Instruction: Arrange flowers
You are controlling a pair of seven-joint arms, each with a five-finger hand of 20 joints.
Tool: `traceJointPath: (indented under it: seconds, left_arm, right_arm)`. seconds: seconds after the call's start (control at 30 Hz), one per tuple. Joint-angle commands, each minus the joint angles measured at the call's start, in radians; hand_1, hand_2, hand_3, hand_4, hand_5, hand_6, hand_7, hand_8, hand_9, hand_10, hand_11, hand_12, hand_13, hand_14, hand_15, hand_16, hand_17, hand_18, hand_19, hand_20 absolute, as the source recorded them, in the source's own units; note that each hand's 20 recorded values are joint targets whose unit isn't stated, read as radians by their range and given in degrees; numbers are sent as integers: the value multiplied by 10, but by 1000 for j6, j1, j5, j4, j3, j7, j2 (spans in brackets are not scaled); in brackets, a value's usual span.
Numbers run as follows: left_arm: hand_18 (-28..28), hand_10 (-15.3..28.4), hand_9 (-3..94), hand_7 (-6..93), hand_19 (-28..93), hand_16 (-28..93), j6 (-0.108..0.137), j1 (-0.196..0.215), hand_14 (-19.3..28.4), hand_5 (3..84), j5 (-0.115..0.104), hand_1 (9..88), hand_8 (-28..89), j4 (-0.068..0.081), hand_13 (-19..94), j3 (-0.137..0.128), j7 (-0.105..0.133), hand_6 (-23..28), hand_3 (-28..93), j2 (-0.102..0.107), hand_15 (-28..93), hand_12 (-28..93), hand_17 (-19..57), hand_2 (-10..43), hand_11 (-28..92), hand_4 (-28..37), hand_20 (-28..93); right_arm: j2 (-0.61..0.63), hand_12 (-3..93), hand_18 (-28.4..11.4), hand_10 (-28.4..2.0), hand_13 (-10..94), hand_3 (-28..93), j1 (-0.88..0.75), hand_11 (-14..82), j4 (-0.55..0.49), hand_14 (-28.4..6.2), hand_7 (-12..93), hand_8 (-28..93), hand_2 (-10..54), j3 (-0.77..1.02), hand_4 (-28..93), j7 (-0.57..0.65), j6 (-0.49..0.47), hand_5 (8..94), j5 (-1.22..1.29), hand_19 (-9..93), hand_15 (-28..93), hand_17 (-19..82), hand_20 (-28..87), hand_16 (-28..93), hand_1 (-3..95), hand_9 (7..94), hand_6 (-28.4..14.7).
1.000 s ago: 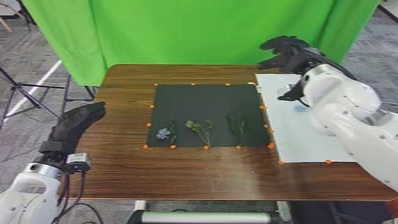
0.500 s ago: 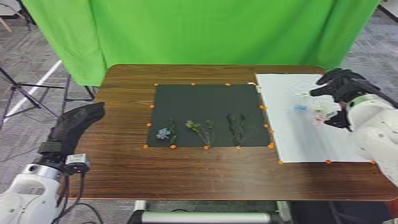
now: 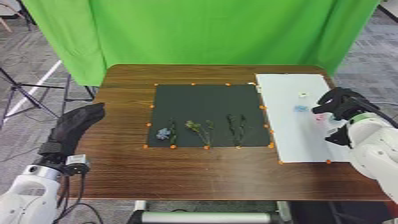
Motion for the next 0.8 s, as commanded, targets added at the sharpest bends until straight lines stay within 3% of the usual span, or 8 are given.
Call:
traceJointPath:
  seconds: [0.03, 0.4, 0.57, 0.67, 0.8]
  left_arm:
    - [100, 142, 392, 152, 52, 6, -15, 7, 165, 427, 4, 278, -64, -6, 304, -1, -7, 42, 598, -12, 115, 119, 16, -80, 155, -194, 118]
    - [100, 142, 392, 153, 51, 7, -22, 15, 165, 426, 1, 277, -65, -9, 303, -5, -11, 40, 598, -20, 115, 119, 16, -80, 155, -194, 118]
    - [100, 142, 392, 151, 52, 7, -21, 7, 165, 426, 0, 277, -64, -6, 304, -2, -15, 40, 599, -18, 116, 119, 16, -80, 155, -195, 118]
    - [100, 142, 392, 149, 52, 7, -20, 12, 165, 425, 0, 277, -64, -9, 304, -4, -16, 41, 597, -19, 116, 119, 16, -79, 154, -195, 118]
    - [101, 142, 391, 148, 52, 7, -21, 20, 165, 425, 0, 276, -63, -12, 304, -6, -14, 43, 597, -21, 115, 119, 16, -78, 154, -195, 117]
  right_arm:
    - [-19, 254, -241, -166, 640, 658, -23, 178, 3, -155, 171, -61, -95, -22, -173, 7, -9, 582, -15, 716, 573, 293, 629, 356, 366, 638, -7]
    - [-55, 254, -239, -162, 642, 659, -9, 180, 73, -151, 177, -64, -95, -77, -176, 13, -8, 579, -56, 717, 573, 296, 625, 355, 407, 636, -2]
    - [-60, 253, -231, -156, 655, 656, 6, 184, 109, -137, 193, -66, -95, -122, -182, 35, 64, 587, -70, 718, 569, 311, 618, 351, 470, 645, 2]
    - [-54, 294, -221, -138, 688, 571, 24, 151, 139, -123, 181, 94, -95, -180, -176, 31, 172, 655, -94, 717, 555, 333, 614, 354, 568, 705, -15]
    - [-48, 384, -215, -120, 740, 516, 33, 62, 151, -104, 188, 117, -94, -214, -162, 33, 241, 761, -107, 716, 525, 368, 627, 380, 655, 810, -16]
